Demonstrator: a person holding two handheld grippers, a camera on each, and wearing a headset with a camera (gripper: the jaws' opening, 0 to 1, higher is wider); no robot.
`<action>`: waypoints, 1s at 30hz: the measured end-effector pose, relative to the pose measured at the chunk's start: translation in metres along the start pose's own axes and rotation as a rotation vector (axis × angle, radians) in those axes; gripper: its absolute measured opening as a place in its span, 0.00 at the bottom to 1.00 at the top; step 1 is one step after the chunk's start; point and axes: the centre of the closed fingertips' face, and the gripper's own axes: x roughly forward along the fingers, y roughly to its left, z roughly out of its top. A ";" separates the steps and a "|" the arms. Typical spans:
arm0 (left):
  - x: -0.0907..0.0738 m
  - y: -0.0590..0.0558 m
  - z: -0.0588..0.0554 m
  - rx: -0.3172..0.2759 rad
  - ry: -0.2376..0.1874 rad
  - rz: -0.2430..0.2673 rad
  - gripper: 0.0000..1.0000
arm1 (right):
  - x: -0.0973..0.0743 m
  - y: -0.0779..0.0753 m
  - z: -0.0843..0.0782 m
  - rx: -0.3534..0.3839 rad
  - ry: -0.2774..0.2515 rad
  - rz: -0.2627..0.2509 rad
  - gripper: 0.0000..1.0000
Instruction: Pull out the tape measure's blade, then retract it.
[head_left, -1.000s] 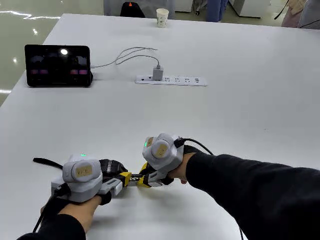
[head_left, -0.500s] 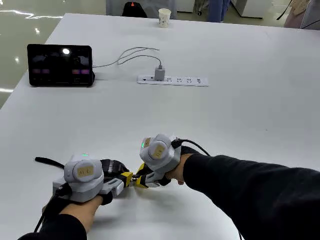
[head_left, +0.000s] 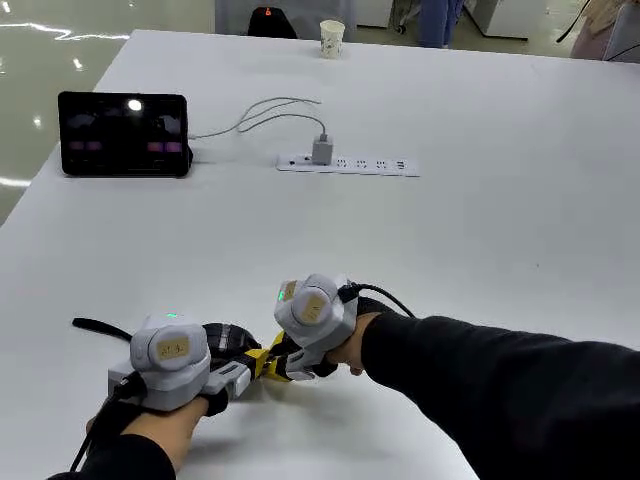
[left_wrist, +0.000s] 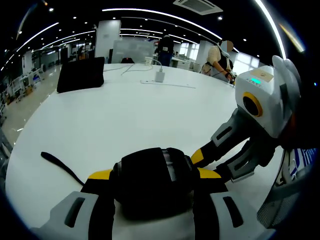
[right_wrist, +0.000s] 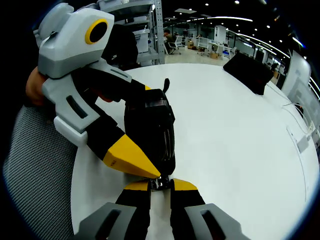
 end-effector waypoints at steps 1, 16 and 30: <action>0.000 0.000 0.000 -0.001 0.000 0.000 0.58 | 0.000 0.000 0.000 0.000 0.000 0.000 0.11; 0.000 -0.001 0.000 0.005 -0.002 0.000 0.59 | 0.000 0.000 0.000 -0.001 0.003 0.003 0.12; 0.001 -0.001 -0.001 0.014 0.010 -0.020 0.60 | 0.001 0.000 0.000 -0.005 0.002 -0.002 0.12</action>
